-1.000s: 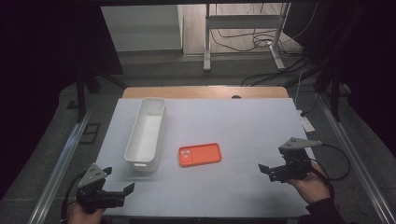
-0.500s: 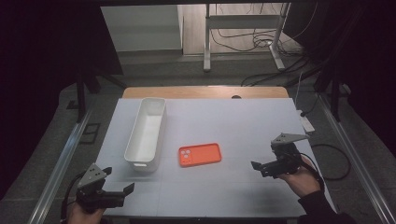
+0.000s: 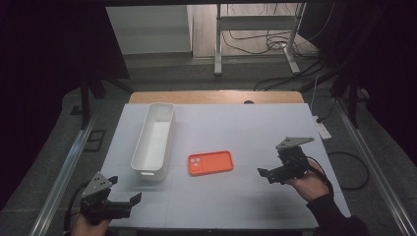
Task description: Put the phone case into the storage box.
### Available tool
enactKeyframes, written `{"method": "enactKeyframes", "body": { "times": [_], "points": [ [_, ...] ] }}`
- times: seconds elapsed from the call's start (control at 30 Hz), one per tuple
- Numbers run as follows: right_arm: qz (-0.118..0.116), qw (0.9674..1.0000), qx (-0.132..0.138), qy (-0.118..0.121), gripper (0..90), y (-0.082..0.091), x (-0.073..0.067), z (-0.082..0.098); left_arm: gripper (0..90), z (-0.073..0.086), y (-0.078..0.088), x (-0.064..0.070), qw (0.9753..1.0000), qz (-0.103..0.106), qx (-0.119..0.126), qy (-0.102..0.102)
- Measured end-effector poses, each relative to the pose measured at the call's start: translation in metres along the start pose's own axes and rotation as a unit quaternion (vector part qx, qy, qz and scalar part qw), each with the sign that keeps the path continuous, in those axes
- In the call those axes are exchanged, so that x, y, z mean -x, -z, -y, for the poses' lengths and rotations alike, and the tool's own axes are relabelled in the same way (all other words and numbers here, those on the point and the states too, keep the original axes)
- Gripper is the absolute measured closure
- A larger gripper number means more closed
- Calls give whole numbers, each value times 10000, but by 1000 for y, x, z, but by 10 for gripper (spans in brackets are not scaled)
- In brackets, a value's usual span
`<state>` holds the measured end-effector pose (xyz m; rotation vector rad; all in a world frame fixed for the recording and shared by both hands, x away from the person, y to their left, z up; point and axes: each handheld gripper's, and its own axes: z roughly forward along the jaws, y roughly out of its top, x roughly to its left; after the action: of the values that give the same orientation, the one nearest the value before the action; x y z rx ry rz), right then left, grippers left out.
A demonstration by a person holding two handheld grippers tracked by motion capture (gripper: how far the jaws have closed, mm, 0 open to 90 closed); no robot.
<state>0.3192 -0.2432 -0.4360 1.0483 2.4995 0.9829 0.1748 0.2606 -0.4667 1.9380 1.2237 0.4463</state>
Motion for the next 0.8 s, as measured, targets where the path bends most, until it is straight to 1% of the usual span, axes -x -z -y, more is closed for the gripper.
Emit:
{"method": "enactKeyframes", "body": {
  "times": [0.17,0.27,0.33,0.47,0.53,0.6,0.8],
  "points": [
    [-13,10000,-5,84,0,-7,-3,-5,8,0,0,0,10000,13,5,7],
    [-9,9999,-25,107,0,-9,-3,-7,7,0,0,0,10000,12,7,9],
    [-27,10000,-24,81,0,-11,-4,-9,7,0,0,0,10000,13,6,7],
    [-58,9999,-79,130,0,-16,-6,-13,8,0,0,0,10000,16,9,13],
    [-70,9999,-76,107,0,-17,-7,-14,8,0,0,0,10000,17,10,16],
    [-87,9998,-93,169,0,-20,-8,-17,8,0,0,0,10000,19,14,19],
    [-121,9996,-112,216,0,-26,-10,-22,8,0,0,-1,10000,37,22,40]
  ]
}}
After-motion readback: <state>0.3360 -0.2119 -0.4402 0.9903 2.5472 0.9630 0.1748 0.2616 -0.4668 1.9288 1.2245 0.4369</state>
